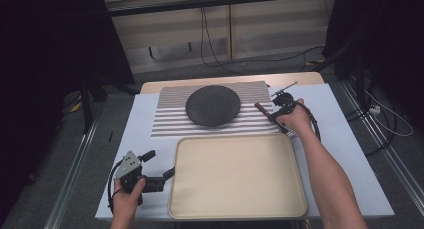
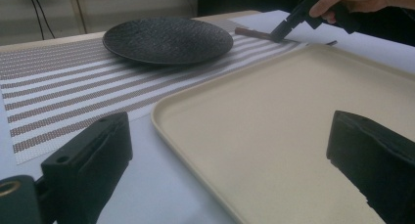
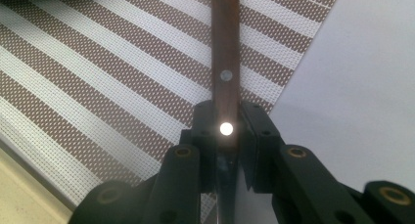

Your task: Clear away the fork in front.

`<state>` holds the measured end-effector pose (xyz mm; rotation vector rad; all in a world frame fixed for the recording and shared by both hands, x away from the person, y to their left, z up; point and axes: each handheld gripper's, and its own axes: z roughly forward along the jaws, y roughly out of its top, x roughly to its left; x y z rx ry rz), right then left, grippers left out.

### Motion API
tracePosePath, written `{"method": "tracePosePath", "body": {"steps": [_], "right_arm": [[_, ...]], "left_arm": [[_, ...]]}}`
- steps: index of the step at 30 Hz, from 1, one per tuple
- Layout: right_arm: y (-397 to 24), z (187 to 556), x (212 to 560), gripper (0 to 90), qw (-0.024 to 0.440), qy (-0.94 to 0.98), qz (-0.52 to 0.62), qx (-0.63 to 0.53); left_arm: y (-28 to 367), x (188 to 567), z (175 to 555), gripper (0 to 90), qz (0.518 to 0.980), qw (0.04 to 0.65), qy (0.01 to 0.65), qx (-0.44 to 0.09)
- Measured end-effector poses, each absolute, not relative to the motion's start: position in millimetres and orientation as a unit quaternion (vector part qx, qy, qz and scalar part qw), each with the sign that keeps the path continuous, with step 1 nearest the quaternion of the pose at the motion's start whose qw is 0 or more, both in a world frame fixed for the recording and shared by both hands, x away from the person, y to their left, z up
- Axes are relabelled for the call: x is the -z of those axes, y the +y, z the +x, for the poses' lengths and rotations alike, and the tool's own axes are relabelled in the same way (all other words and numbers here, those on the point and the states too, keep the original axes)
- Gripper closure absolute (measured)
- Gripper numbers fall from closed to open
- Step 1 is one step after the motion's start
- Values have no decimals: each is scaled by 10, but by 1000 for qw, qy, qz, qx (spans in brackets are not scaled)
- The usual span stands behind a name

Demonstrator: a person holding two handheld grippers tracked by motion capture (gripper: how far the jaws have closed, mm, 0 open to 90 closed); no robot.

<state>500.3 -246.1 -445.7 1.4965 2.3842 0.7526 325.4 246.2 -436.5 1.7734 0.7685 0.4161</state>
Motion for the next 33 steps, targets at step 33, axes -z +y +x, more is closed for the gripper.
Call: {"method": "tracePosePath", "body": {"steps": [33], "right_arm": [[-2472, 4594, 3877, 783, 171, 758, 469, -419]], "left_arm": [[2512, 4377, 3208, 30, 747, 555, 328, -163]]}}
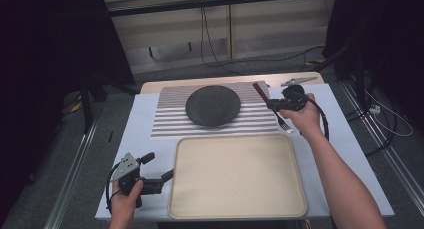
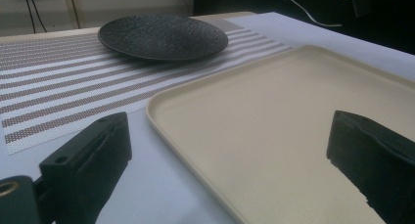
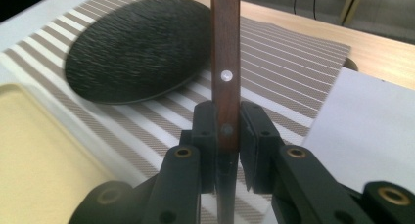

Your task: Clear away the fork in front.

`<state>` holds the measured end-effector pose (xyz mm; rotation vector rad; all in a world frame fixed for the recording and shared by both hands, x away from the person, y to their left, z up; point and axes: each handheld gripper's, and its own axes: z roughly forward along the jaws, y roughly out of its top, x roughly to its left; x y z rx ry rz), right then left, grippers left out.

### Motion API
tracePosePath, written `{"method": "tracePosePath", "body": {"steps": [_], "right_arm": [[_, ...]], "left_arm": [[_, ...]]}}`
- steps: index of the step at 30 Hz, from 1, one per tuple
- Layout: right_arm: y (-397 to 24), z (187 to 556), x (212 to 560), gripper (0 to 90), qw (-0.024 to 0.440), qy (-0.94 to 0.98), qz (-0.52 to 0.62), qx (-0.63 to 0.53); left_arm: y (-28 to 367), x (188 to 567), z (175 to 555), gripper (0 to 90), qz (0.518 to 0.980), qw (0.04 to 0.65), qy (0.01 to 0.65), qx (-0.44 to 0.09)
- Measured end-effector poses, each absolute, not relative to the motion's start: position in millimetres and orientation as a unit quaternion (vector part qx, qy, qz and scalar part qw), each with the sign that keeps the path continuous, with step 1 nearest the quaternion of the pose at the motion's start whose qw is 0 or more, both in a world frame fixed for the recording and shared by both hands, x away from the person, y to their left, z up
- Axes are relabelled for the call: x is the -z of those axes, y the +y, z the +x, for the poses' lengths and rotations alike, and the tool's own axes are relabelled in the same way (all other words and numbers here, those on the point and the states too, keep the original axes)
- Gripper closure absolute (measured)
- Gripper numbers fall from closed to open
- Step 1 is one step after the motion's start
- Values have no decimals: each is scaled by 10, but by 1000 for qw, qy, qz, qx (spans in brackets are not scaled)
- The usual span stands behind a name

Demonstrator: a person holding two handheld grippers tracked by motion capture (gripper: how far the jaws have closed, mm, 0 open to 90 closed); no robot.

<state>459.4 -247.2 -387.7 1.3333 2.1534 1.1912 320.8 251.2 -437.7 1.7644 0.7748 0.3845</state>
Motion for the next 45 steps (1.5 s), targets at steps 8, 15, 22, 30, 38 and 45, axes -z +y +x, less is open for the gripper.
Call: {"method": "tracePosePath", "body": {"steps": [8, 15, 22, 30, 38, 45], "right_arm": [[-2352, 4118, 3934, 783, 168, 732, 453, -480], [-2250, 3710, 3983, 783, 170, 722, 435, -511], [-2249, 3417, 4019, 783, 172, 706, 427, -539], [-2130, 3262, 4058, 782, 167, 699, 411, -562], [-2023, 3234, 4082, 782, 164, 700, 400, -568], [-1957, 3236, 4099, 782, 165, 695, 400, -574]], "left_arm": [[2455, 4308, 3227, 29, 745, 559, 323, -168], [2363, 4232, 3234, 28, 745, 562, 317, -169], [2253, 4161, 3234, 29, 750, 564, 307, -158], [2041, 4083, 3292, 29, 760, 556, 303, -145], [1831, 4023, 3401, 25, 761, 563, 292, -136], [1666, 3991, 3489, 26, 763, 567, 284, -124]]}}
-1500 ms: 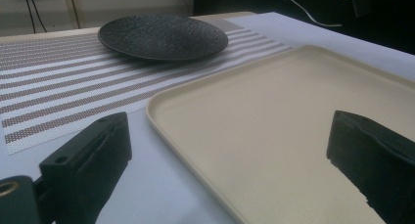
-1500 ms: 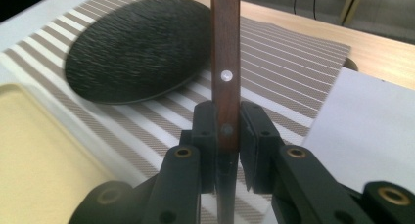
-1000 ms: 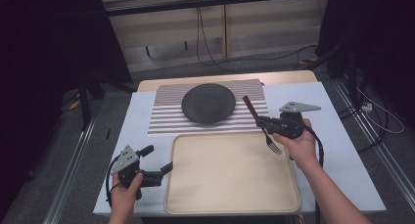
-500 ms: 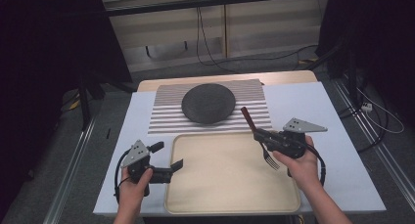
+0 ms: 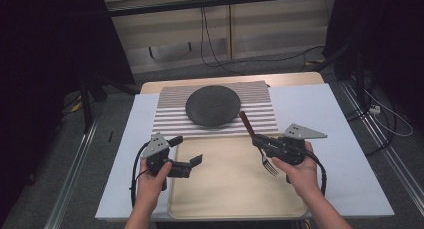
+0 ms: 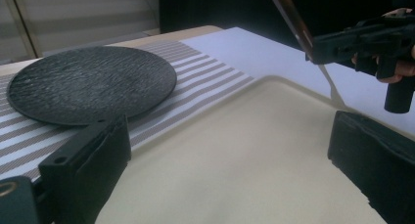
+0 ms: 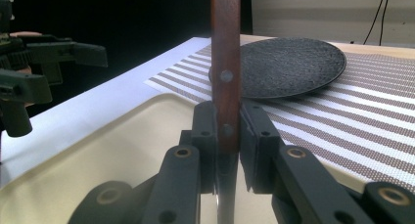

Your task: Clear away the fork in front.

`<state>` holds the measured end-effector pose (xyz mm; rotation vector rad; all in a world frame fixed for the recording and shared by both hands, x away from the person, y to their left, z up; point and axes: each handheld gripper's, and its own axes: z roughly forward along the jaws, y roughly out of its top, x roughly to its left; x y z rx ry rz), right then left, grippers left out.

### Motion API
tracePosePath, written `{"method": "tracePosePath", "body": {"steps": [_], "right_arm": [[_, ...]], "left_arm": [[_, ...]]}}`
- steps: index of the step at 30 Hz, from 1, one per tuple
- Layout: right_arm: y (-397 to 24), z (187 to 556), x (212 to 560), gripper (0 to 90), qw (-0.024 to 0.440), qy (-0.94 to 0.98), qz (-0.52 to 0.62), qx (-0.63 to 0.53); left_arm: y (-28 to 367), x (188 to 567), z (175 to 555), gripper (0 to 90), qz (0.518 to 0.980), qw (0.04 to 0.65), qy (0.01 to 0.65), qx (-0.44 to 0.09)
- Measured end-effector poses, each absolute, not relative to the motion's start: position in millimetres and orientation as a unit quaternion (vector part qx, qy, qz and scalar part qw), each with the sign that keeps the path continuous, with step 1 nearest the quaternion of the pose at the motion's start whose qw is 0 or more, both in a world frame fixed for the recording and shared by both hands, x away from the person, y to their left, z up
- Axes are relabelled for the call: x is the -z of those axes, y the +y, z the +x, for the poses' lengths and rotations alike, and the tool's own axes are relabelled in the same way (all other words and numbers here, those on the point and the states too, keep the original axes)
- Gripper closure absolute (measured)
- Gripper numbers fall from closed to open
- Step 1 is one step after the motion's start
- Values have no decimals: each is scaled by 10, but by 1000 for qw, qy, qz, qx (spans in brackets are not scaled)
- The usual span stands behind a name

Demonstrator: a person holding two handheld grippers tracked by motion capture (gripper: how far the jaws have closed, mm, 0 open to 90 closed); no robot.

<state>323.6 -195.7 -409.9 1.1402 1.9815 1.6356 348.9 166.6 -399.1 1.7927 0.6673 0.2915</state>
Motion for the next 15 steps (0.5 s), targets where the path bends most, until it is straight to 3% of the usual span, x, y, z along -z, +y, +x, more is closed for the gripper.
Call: {"method": "tracePosePath", "body": {"steps": [15], "right_arm": [[-1788, 3221, 4105, 782, 160, 698, 387, -582]], "left_arm": [[1392, 3938, 3633, 30, 771, 567, 273, -103]]}}
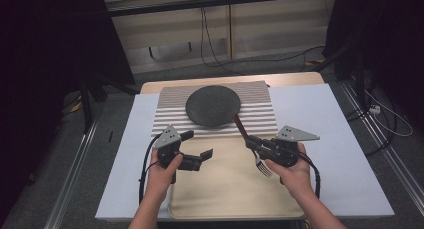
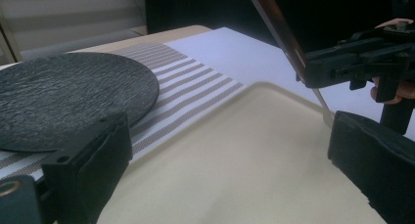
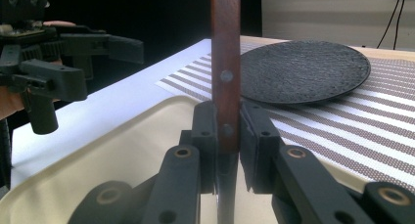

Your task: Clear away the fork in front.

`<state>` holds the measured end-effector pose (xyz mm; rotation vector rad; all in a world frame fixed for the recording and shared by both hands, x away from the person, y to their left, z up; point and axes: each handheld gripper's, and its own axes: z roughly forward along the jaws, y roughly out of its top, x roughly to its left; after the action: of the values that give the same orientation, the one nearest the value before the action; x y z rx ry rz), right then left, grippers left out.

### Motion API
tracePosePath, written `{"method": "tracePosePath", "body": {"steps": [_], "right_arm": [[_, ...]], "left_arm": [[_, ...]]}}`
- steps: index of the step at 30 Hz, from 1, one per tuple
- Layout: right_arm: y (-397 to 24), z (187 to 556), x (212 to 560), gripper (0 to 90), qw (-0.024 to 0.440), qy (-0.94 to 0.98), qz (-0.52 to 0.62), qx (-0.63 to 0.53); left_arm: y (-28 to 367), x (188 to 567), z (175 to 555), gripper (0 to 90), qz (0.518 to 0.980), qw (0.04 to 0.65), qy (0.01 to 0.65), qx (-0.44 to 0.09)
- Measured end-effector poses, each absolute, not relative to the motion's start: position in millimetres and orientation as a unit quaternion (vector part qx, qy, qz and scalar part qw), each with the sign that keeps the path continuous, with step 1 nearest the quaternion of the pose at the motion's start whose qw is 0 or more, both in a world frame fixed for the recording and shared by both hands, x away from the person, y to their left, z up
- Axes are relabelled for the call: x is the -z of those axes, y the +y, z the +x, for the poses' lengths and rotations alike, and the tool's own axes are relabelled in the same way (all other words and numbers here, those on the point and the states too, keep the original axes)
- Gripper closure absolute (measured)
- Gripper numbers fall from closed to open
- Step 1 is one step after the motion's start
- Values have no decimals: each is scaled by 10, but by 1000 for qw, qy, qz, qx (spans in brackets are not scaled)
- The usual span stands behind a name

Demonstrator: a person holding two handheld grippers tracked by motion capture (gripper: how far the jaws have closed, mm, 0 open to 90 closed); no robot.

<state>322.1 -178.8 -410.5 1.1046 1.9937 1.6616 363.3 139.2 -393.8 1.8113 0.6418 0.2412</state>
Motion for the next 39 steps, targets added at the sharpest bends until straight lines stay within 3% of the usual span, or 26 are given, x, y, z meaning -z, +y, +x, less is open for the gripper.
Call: {"method": "tracePosePath", "body": {"steps": [16, 26, 30, 36, 39], "right_arm": [[-1553, 3225, 4146, 782, 157, 715, 366, -575], [-1392, 3183, 4165, 781, 156, 725, 351, -572], [-1331, 3168, 4179, 782, 156, 732, 341, -569], [-1312, 3155, 4167, 781, 163, 732, 336, -569], [-1300, 3153, 4165, 780, 165, 733, 333, -570]], "left_arm": [[1253, 3913, 3707, 37, 765, 571, 284, -88], [1069, 3959, 3756, 60, 743, 589, 313, -53], [994, 3948, 3738, 236, 744, 591, 307, -54], [997, 3952, 3737, 662, 724, 614, 316, -5], [1006, 3942, 3741, 753, 714, 622, 319, 36]]}}
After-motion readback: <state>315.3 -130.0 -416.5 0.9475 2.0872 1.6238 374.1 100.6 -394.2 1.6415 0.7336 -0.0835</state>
